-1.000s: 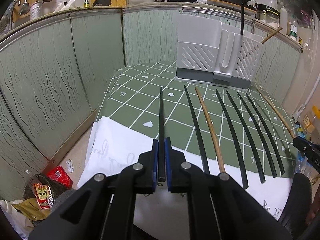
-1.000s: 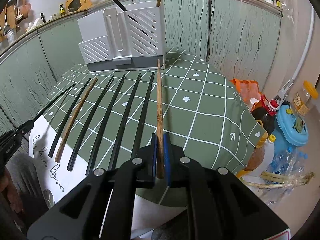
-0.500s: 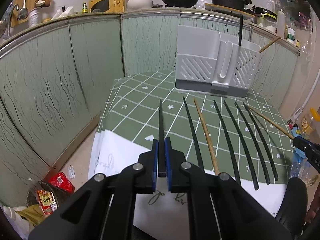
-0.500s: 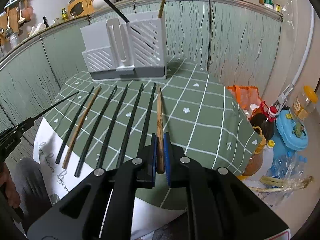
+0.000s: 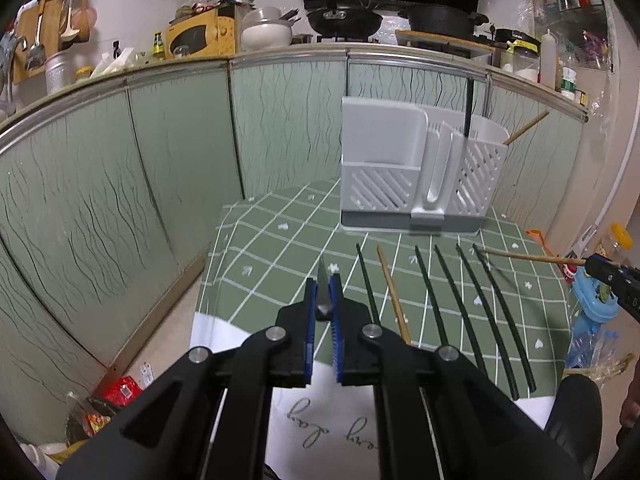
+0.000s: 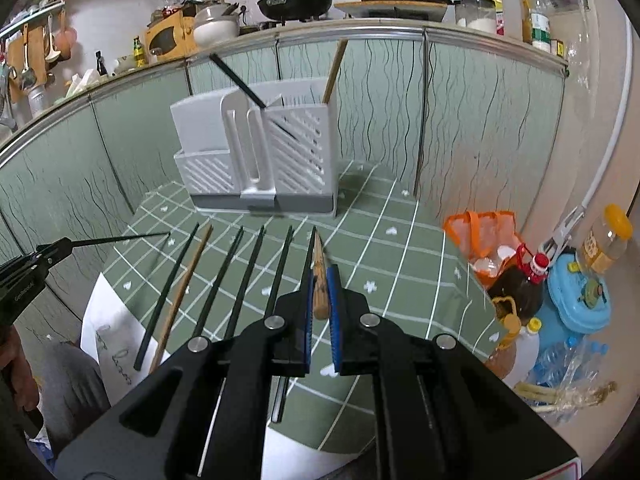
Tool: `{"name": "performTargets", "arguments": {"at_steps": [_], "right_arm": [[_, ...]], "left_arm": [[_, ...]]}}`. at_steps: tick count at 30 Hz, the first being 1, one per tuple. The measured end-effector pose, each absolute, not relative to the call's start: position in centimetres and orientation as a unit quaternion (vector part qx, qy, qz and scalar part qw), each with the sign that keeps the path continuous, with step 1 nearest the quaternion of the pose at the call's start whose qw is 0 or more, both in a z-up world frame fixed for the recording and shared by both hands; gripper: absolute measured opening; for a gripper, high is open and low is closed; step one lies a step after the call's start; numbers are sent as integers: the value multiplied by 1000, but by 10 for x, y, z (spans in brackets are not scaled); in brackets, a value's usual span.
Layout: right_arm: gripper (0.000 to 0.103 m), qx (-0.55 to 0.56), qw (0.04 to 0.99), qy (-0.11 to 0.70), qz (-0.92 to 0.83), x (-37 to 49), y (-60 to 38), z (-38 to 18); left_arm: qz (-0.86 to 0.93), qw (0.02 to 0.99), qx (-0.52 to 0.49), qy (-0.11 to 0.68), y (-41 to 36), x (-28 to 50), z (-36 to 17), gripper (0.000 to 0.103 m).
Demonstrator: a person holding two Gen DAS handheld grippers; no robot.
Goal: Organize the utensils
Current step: 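Lift the black chopstick with the left tool while the right tool lifts the wooden one toward the holder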
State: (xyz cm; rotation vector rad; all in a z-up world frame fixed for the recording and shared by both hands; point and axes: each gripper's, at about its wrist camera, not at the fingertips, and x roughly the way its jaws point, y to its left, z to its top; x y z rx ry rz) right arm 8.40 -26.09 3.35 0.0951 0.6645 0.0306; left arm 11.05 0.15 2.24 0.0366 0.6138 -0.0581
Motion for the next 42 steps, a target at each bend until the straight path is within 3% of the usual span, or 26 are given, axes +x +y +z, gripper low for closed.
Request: {"name": "performTargets", "arguments": {"at_steps": [42], "right_arm": [[6, 55, 948, 309, 41, 130, -284, 114]], "left_arm": [[-103, 952, 26, 288, 3, 160, 105, 8]]}}
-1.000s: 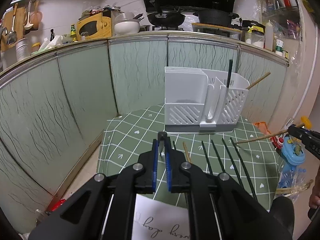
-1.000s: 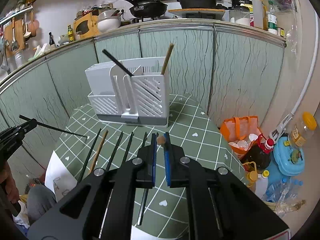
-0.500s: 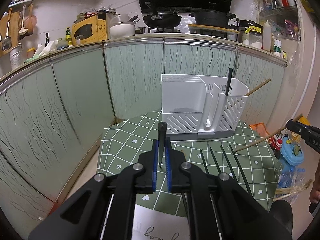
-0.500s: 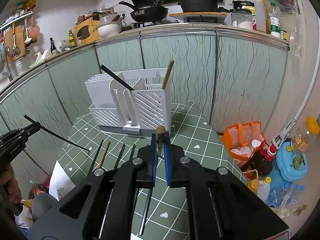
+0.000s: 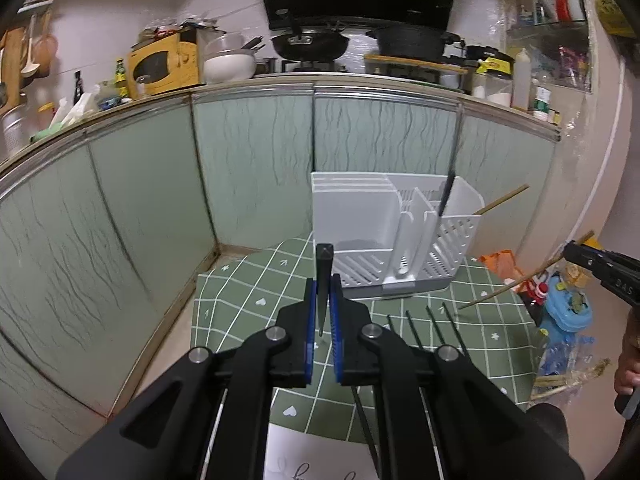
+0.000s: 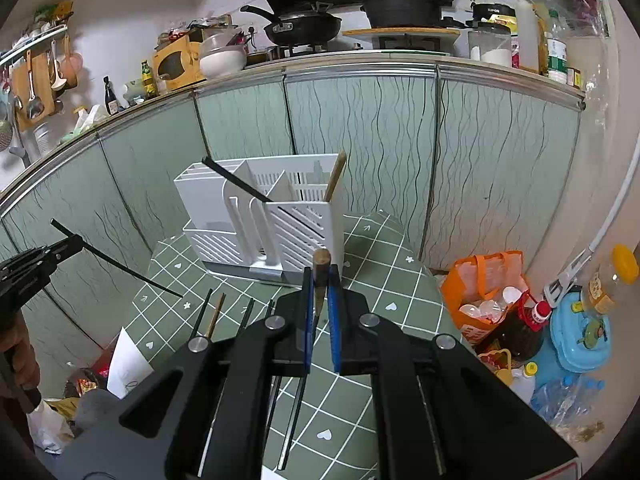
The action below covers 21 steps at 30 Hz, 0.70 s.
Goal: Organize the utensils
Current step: 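Lift the black chopstick with the left tool while the right tool lifts the wooden one toward the holder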
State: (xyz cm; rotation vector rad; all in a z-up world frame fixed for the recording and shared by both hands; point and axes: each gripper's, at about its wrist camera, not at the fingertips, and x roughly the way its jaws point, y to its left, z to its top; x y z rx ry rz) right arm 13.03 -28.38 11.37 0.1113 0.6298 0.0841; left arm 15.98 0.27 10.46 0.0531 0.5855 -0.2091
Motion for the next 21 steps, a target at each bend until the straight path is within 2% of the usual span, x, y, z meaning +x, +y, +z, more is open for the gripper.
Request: {"name": "performTargets", "arguments": {"at_steps": [21], "right_arm": [[6, 22, 949, 295, 108, 128, -295, 204]], "left_arm": [[-225, 932, 55, 280, -26, 169, 179, 8]]}}
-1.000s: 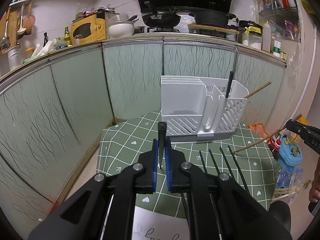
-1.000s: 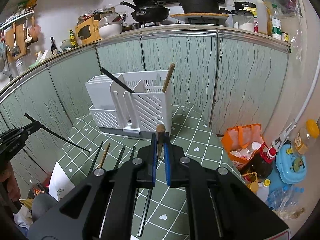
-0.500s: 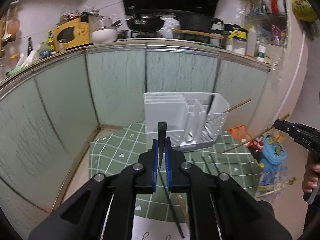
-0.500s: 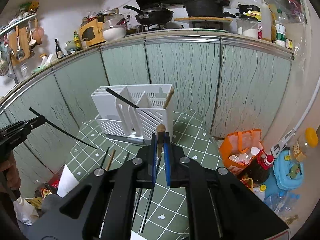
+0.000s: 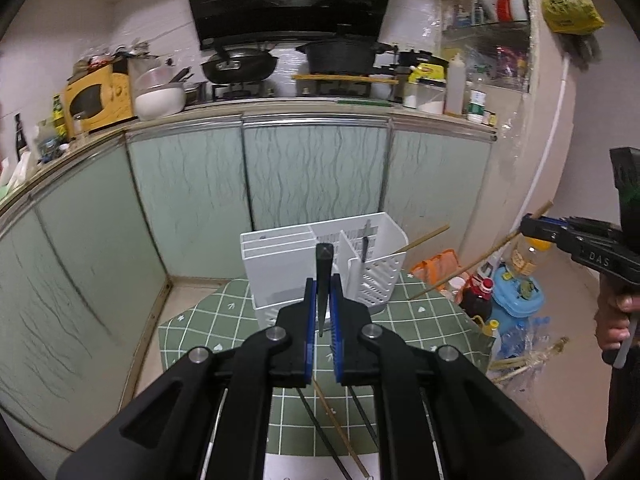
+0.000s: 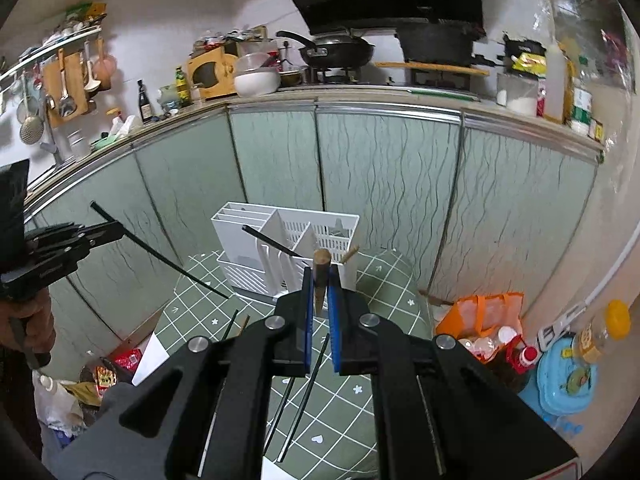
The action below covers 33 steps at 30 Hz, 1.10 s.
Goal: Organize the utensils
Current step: 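Lift the black chopstick with the left tool while the right tool lifts the wooden one toward the holder, then lower the black chopstick into the holder with the left tool while the right tool lowers the wooden one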
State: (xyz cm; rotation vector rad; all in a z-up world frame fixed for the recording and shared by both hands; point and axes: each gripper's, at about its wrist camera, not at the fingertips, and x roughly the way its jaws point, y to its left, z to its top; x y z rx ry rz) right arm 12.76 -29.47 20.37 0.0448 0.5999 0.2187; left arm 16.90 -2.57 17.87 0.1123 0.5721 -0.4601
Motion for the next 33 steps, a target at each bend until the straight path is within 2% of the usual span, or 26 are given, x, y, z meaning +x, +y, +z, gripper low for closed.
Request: {"name": "performTargets", "arguments": {"at_steps": [33], "right_arm": [[6, 23, 944, 291, 153, 200, -331, 250]], "left_arm": [[-328, 904, 90, 258, -92, 242, 235, 8]]}}
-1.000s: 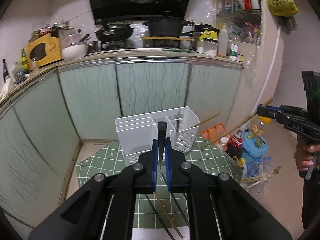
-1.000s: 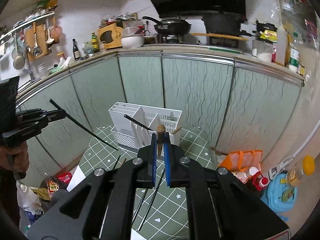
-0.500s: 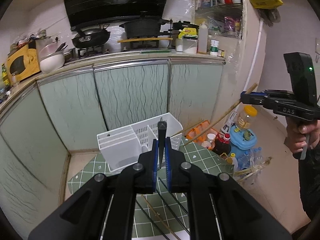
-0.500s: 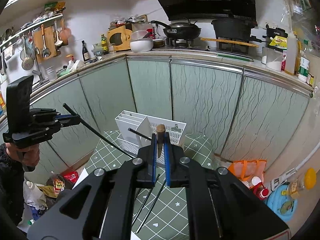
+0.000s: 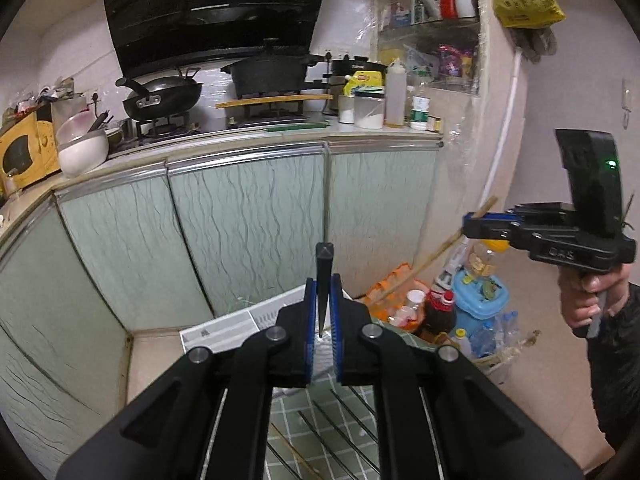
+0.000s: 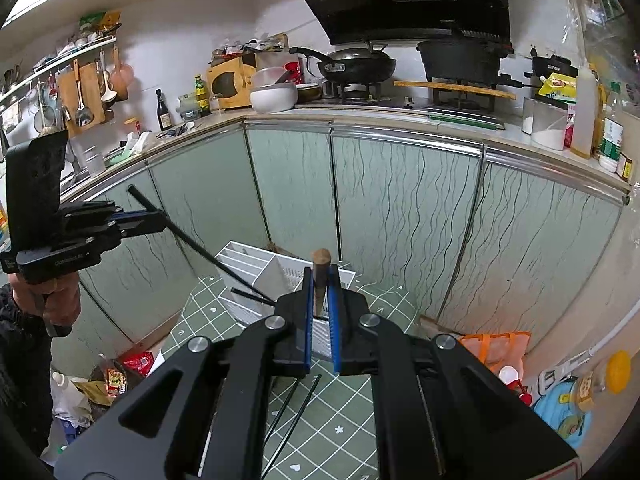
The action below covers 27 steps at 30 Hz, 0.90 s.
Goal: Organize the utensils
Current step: 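Lower the black chopstick into the holder with the left tool while the right tool lowers the wooden one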
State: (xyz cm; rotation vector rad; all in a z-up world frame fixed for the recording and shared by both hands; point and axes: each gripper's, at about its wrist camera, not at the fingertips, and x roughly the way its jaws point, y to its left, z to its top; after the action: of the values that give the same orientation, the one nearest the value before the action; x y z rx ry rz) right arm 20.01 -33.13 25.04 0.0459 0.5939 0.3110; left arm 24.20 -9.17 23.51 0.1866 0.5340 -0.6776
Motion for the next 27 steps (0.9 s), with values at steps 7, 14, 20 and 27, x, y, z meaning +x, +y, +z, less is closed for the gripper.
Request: {"name": "performTargets", "arguments": {"at_steps": [7, 14, 20, 27], "right_arm": [[6, 17, 939, 305, 160, 228, -328, 231], [6, 19, 932, 326, 159, 255, -326, 202], [6, 31, 924, 343, 166, 270, -328, 182], [6, 27, 920, 354, 168, 279, -321, 172]], "left_arm": [[-332, 899, 87, 272, -103, 273, 218, 8], [-336, 891, 92, 290, -116, 298, 185, 8], [-336, 885, 88, 311, -120, 313, 162, 8], [-336, 879, 92, 325, -122, 320, 145, 8]]}}
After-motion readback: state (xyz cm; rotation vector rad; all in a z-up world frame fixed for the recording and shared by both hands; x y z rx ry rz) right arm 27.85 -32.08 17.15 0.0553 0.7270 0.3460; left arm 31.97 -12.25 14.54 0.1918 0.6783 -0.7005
